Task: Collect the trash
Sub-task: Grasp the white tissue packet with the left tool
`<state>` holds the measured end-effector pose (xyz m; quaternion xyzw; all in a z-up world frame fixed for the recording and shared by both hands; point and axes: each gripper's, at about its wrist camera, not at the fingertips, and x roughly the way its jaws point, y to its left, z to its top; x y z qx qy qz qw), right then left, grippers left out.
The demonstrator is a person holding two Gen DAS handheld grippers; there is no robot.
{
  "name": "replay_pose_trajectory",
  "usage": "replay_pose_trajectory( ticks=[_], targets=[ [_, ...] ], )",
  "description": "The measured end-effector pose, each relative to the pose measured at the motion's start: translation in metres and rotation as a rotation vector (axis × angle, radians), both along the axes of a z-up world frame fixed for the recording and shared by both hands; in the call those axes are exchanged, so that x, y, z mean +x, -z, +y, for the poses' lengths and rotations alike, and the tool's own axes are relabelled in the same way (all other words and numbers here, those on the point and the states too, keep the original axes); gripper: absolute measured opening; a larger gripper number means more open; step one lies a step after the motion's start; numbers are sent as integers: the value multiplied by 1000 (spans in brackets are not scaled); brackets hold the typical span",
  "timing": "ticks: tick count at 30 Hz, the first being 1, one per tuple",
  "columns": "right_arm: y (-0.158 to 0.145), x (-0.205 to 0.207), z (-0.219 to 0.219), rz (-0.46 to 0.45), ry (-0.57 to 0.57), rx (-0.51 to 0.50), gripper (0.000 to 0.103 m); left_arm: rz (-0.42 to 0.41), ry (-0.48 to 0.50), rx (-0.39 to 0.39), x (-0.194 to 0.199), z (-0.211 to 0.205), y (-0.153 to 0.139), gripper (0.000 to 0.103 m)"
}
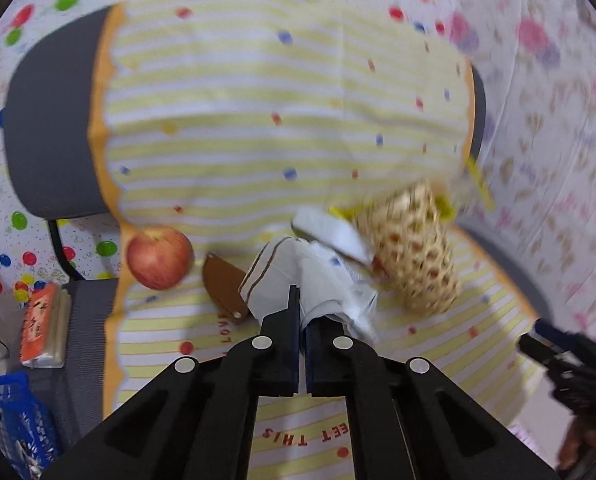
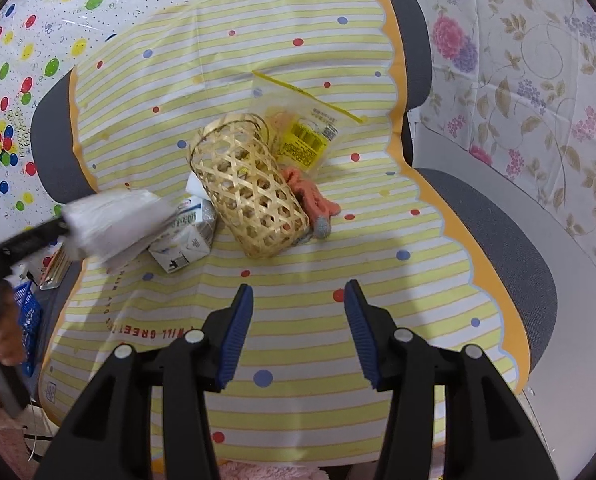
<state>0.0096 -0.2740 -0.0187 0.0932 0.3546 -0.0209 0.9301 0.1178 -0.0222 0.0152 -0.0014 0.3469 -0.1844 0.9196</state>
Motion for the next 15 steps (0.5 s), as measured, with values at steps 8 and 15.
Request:
replay_pose_trajectory(
  ticks=[8, 15],
  targets=[
    [-32, 26, -4, -68, -16, -75, 54, -24, -32, -41, 1, -5, -20, 1],
    [-53, 81, -18, -97, -52, -164, 54, -34, -34, -36, 28, -24, -26, 1]
  ],
)
